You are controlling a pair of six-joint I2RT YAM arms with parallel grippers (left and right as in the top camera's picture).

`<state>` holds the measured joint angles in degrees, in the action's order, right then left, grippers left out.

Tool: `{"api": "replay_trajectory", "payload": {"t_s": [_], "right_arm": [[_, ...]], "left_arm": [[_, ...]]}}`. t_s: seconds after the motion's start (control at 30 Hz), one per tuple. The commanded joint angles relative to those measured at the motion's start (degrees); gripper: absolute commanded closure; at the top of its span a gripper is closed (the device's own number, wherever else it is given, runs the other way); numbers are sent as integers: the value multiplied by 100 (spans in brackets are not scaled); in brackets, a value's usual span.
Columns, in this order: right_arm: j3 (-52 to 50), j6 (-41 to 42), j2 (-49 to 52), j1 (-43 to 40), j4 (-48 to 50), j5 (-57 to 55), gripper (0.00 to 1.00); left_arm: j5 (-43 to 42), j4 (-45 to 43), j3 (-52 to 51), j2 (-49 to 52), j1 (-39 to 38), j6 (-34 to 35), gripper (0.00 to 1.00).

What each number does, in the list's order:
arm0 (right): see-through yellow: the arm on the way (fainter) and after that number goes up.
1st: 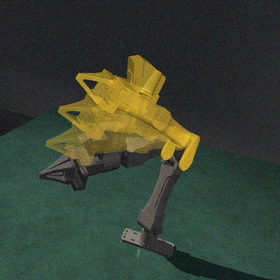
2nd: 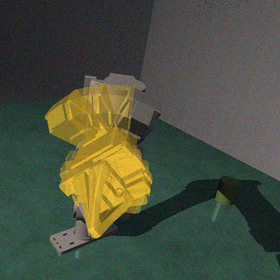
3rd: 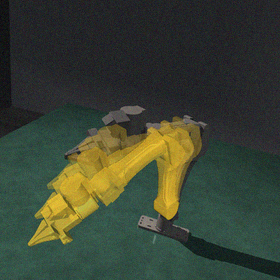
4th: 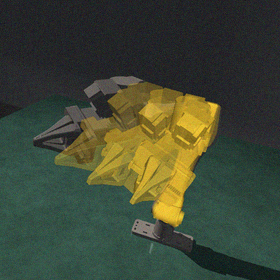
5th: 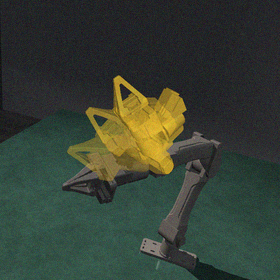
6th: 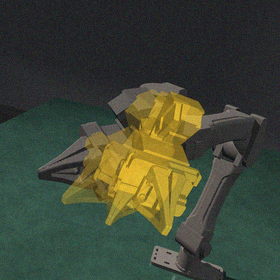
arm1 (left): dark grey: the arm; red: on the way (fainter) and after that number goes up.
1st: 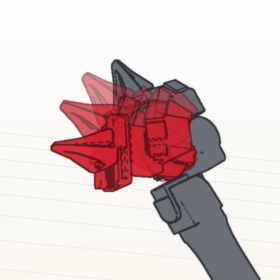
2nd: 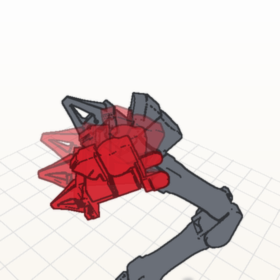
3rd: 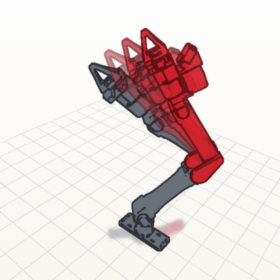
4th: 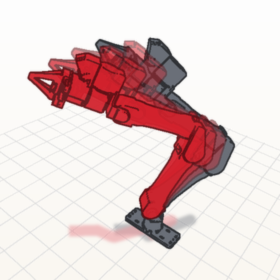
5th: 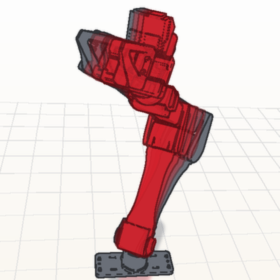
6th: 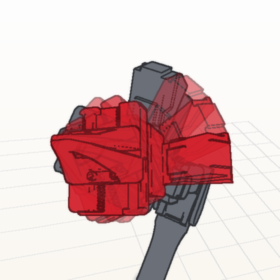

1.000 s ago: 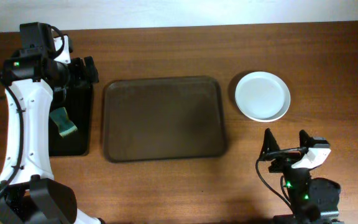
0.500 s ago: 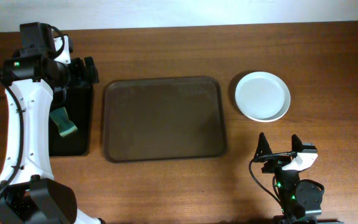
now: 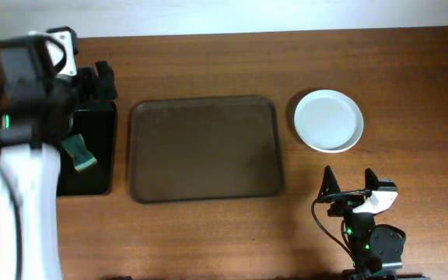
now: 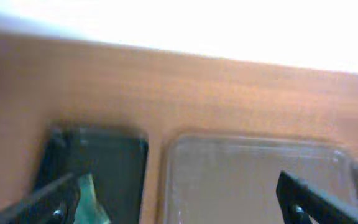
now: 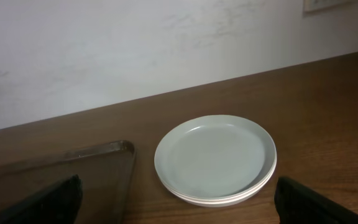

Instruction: Clean dirty plates on tray and stack at the side

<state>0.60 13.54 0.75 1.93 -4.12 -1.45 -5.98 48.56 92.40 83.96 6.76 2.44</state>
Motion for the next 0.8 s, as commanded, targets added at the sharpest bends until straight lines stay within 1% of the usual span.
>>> {"api": "replay_trajectory", "payload": {"t_s": [0.0,0.1,0.17,0.2,0.27,0.33,0.4,0.5,0.53,0.6,0.77], "right_arm": [[-28,42,-50,31,-44,-13,1],[-28,39,-50,31,-44,-13,2],[-28,39,-50,31,-44,-13,2],[-28,42,-50,31,-44,-13,2],[-28,39,-50,31,-44,-13,2],[-28,42,-50,31,-44,-13,2],[-28,39,-50,31,-44,-13,2],[-28,39,-50,31,-44,-13,2],[-28,39,-50,31,-44,-13,1],[-28,39,-50,31,-44,-13,2],[-28,39,-50,31,-44,-13,2]], "left_arm": [[-4,-1032,-1840,-1982,-114,-437,1],[-4,-2719,-4494,-3998,-114,-688,1],[-2,-3777,-5921,-4920,-149,-702,1],[48,-4387,-6848,-5528,-273,-732,1],[269,-4660,-7755,-6408,-363,-732,1],[433,-4739,-8268,-7084,-391,-737,1],[428,-4798,-8642,-7624,-411,-859,1],[426,-4747,-9101,-8356,-411,-857,1],[426,-4745,-9195,-8371,-411,-859,1],[472,-4385,-9193,-8371,-411,-988,1],[470,-4395,-9193,-8367,-411,-986,1]]}}
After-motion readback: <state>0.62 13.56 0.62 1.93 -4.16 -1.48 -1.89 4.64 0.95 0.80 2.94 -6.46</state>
